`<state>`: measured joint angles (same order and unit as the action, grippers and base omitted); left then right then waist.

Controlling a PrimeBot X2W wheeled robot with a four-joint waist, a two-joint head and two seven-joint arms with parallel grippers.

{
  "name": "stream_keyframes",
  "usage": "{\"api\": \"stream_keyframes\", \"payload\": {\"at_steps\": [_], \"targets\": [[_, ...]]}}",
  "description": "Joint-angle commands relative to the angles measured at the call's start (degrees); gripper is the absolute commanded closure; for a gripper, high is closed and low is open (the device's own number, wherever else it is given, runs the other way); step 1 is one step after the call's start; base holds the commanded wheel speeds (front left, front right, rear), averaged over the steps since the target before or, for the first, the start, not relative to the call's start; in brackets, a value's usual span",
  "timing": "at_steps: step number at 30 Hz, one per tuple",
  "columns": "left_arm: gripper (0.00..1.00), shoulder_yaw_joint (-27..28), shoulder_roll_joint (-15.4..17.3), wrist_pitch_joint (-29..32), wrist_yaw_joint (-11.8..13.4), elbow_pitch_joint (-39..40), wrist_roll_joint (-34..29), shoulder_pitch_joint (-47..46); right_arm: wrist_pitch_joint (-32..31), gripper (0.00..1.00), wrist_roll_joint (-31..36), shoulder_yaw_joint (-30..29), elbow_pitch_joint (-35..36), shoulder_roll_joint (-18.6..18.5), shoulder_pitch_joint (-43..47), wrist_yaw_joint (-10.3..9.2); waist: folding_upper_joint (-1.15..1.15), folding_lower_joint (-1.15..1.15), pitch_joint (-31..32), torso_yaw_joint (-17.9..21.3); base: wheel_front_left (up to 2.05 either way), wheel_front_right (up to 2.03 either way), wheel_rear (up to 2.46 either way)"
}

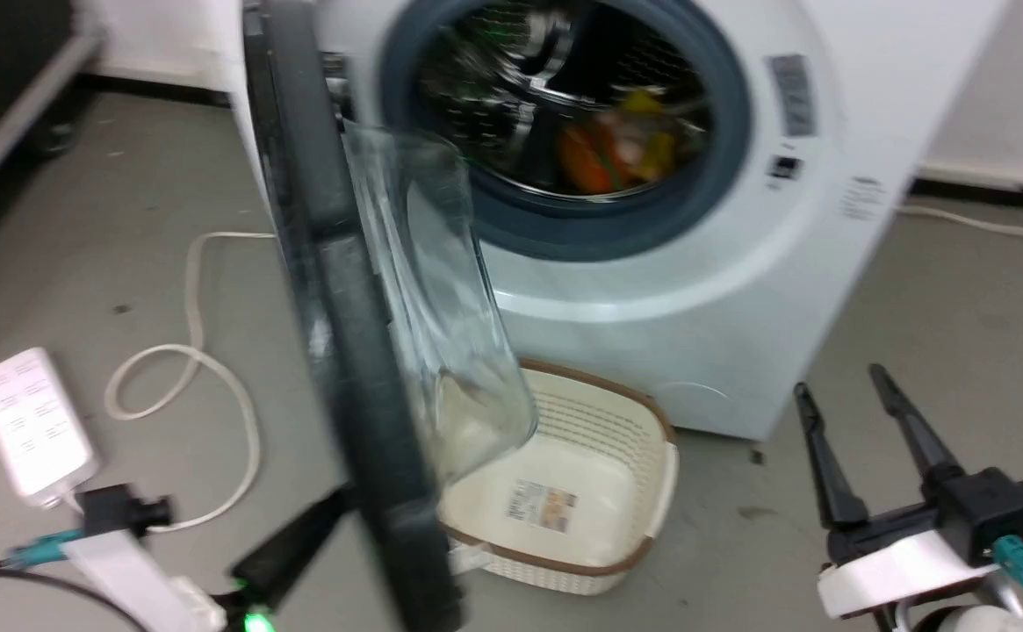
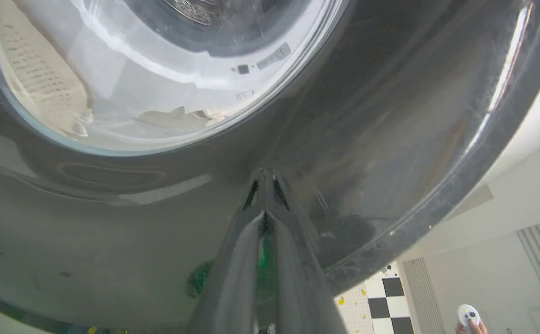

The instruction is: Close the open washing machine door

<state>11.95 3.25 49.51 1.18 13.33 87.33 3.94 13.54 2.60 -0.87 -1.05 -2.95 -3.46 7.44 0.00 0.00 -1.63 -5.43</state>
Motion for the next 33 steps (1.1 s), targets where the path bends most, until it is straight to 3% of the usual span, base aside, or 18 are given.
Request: {"api": "stream_keyframes", "payload": {"at_steps": [1, 10, 19, 28, 33], "targets": [[1.0, -2.1, -0.3, -0.8, -0.7, 0.0, 0.8, 0.6, -0.2, 0.0, -0.1, -0.5, 0.4, 0.1, -0.1, 0.05, 0.0, 0.0, -1.7, 3.8, 0.0, 0.0, 0.0], [1.0, -14.5, -0.4, -8.0, -2.8, -1.6, 3.2, -3.4, -0.3, 0.0, -2.0, -3.7, 0.3, 0.1, -1.9, 0.05, 0.0, 0.0, -6.6, 14.7, 0.0, 0.0, 0.0], [1.0, -18.2, -0.4, -23.9, -1.9, -13.1, 3.5, -18.3, 0.7, 0.0, -4.1, -3.7, -1.0, 0.1, -3.1, 0.05, 0.0, 0.0, -11.1, 23.1, 0.0, 0.0, 0.0], [1.0, -19.4, -0.4, -38.1, -4.8, -29.7, 5.2, -34.2, 1.3, 0.0, -5.4, -1.9, -2.5, 0.1, -4.5, 0.05, 0.0, 0.0, -13.0, 25.7, 0.0, 0.0, 0.0], [1.0, -22.9, -0.4, -40.7, -7.7, -36.3, 6.4, -36.3, 1.4, 0.0, -5.4, -0.8, -2.8, 0.1, -4.2, 0.05, 0.0, 0.0, -11.1, 23.1, 0.0, 0.0, 0.0]]}}
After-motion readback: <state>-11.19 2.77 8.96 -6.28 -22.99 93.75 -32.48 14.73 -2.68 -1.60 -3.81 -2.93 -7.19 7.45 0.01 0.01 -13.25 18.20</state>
